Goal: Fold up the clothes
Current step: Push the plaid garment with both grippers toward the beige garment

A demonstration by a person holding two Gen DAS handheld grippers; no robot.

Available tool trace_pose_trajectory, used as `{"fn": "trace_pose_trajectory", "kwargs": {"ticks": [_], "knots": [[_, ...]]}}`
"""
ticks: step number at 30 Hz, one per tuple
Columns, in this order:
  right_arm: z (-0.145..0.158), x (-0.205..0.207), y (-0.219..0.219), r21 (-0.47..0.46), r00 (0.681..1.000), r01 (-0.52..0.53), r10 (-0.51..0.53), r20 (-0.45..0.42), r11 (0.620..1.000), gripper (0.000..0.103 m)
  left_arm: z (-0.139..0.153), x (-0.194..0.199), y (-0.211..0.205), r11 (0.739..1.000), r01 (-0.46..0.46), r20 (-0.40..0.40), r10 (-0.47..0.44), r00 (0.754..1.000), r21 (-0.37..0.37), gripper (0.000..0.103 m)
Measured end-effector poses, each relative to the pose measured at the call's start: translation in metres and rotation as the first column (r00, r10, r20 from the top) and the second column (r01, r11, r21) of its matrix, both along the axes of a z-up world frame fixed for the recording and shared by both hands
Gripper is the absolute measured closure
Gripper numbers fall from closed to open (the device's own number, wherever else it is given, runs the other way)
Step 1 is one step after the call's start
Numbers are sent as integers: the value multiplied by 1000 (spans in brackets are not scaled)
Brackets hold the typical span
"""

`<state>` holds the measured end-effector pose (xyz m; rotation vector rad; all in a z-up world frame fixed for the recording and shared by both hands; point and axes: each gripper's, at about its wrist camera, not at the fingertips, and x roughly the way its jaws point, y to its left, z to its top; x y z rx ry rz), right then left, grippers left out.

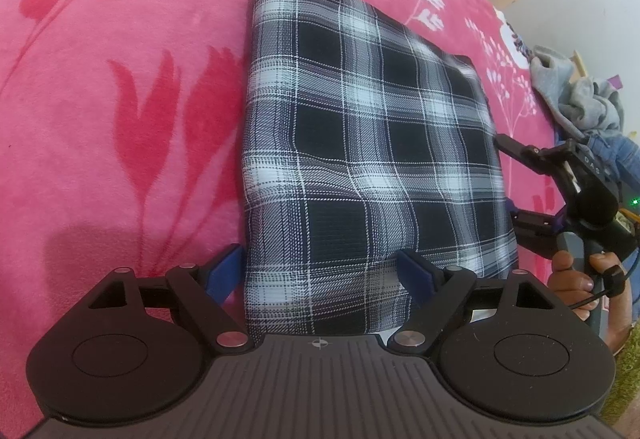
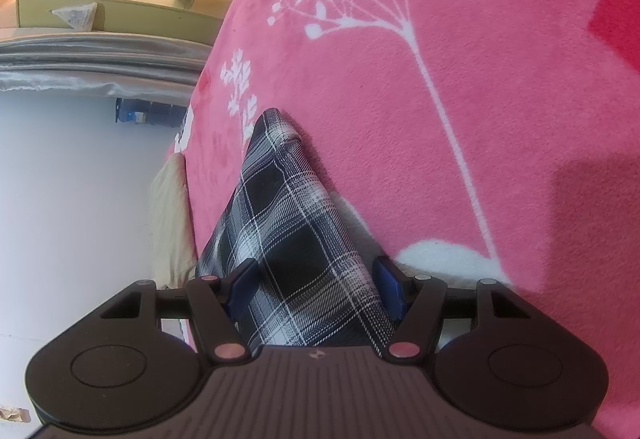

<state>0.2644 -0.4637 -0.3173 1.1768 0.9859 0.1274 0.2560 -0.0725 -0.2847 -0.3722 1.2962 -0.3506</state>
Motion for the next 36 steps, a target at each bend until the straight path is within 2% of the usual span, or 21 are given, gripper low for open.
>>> {"fn": "trace_pose_trajectory", "kwargs": {"ticks": [11,16,22,25,33,36], "knots": [[-1,-2,0,5,1000,-2,2,12,1000,38,-1,-1,-1,1000,10,8,-10,1000,2,17],[0,-3,0,1,1000,0,0,15,1000,38,3,-5,4,999,42,4,-42,999,-11,19],[0,-4,1,-4,999,-6,7,37,1000,38,24,-8,20,999,53,80,-53,995,2,19],[-1,-5,1,-4,998,-19,19,59,1000,38,28,-2,26,1000,30,92,-29,995,-11,19],[-4,-5,-5,11,992,-82,81,99,997,38,9,36,22,999,-11,52,13,999,-35,19],[-7,-4,-8,29,989,-107,103,105,994,38,-2,47,12,1000,11,51,-11,999,-16,18]]}}
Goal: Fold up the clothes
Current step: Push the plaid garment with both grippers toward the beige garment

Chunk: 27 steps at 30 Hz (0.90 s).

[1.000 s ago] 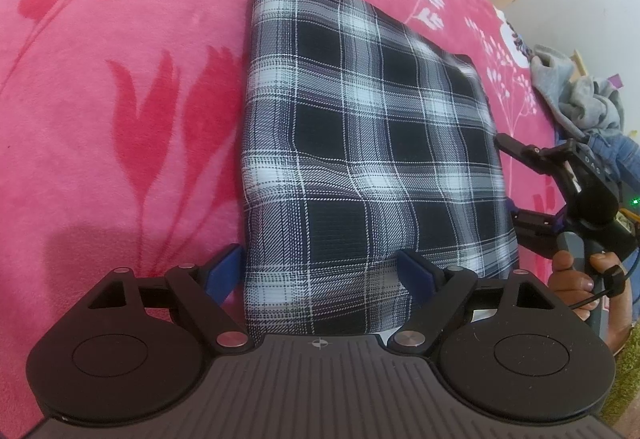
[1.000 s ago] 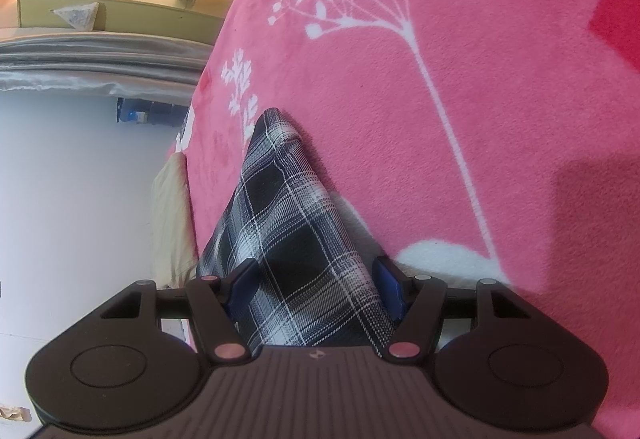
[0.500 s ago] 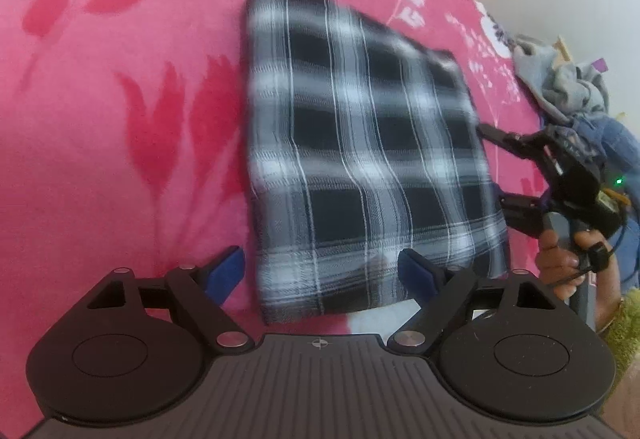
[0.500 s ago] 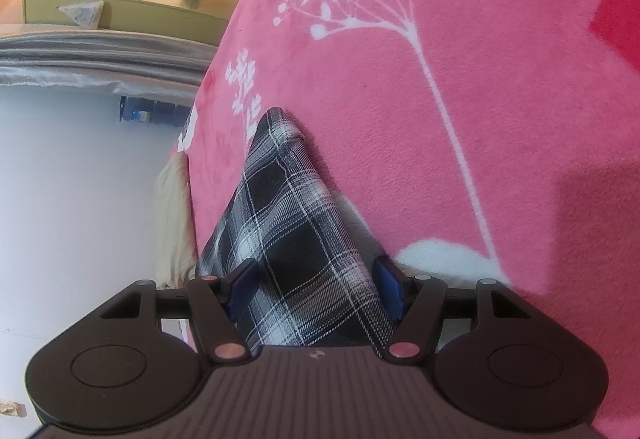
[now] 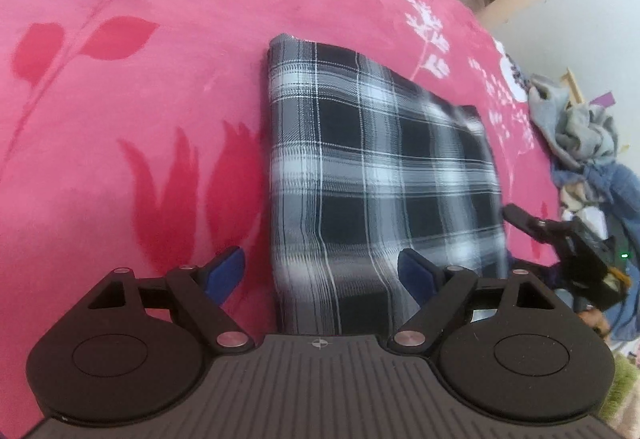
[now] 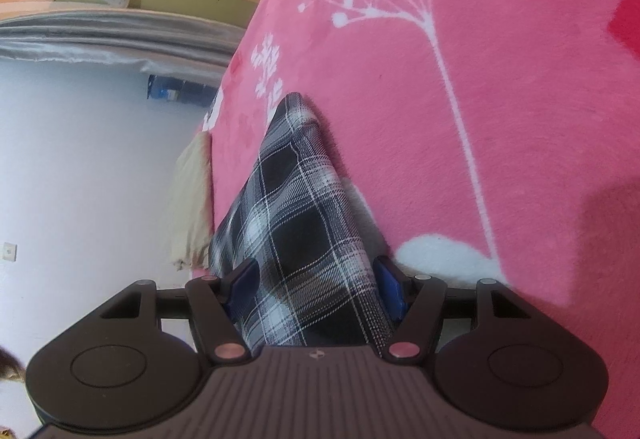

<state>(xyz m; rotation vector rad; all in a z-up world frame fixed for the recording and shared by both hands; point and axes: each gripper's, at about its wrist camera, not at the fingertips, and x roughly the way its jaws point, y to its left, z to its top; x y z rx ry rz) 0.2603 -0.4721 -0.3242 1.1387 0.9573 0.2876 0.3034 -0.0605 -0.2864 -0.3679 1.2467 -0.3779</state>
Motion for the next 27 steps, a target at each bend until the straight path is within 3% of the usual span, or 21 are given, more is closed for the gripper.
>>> {"fn": "trace_pose_trajectory", "kwargs": {"ticks": [5,13,16,18,21,24,27], "knots": [[-1,0,-1,7,1000,-22,22,8,1000,38,1,13,-12,999,37,28,-37,999,-7,15],[-3,4,-8,52,1000,-27,27,-15,998,37,-8,32,-12,990,-29,-9,28,1000,-140,19],[-5,11,-15,123,1000,24,-22,-11,992,36,-19,33,4,962,-127,-47,119,992,-243,24],[-5,21,-18,114,999,33,-34,5,993,36,-27,35,12,943,-161,-74,146,987,-291,27],[-6,37,-18,92,999,26,-29,30,995,37,-31,36,18,931,-145,-86,123,989,-336,27],[-2,40,-12,55,997,-64,62,43,996,37,-38,30,27,887,-176,-150,123,981,-426,27],[0,39,-6,34,985,-169,167,38,985,37,-42,21,25,885,-123,-163,54,985,-449,31]]}}
